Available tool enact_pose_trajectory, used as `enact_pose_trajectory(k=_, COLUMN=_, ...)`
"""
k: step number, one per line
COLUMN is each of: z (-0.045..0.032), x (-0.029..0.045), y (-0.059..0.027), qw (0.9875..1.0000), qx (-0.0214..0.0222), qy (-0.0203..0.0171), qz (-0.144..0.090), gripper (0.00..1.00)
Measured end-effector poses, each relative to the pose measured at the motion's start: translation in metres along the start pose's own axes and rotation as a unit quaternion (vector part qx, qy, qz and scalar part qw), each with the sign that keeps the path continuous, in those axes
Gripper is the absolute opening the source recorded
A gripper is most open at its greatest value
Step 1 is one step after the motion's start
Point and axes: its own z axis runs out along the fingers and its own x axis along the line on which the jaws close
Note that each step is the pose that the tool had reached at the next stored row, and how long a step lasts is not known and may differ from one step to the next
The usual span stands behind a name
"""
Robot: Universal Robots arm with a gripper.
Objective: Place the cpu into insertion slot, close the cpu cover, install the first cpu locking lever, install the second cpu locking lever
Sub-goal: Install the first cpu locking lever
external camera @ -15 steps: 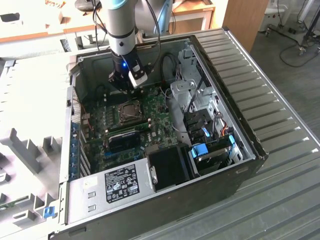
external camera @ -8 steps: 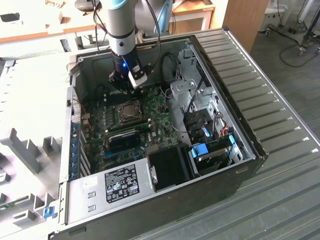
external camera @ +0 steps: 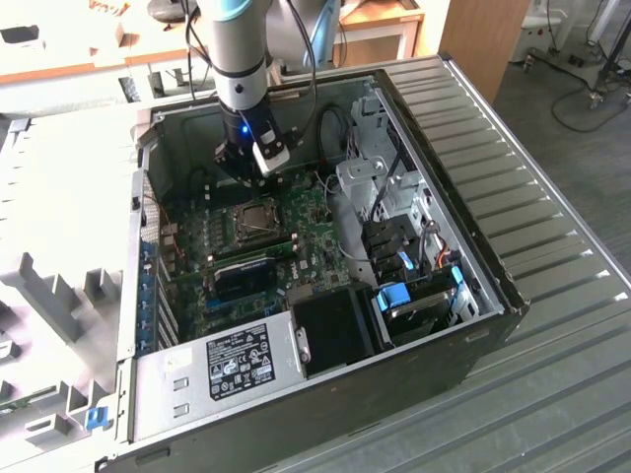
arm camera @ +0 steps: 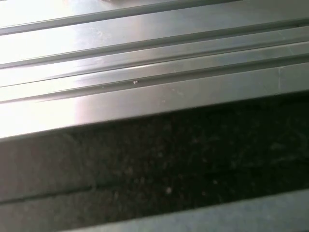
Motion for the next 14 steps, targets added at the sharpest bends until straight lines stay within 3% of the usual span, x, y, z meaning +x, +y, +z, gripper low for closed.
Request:
enact_pose_trajectory(k=6, z=0.0011, x=0.0, y=-0.0002, qw=1.0, qx=0.0036, qy=-0.0009, qz=0.005, gripper=0.11)
enact_pose_trajectory(k=14, z=0.0012, x=0.0001, y=0.0, qw=1.0, qx=0.0022, qy=-0.0008, qz=0.005, gripper=0.11)
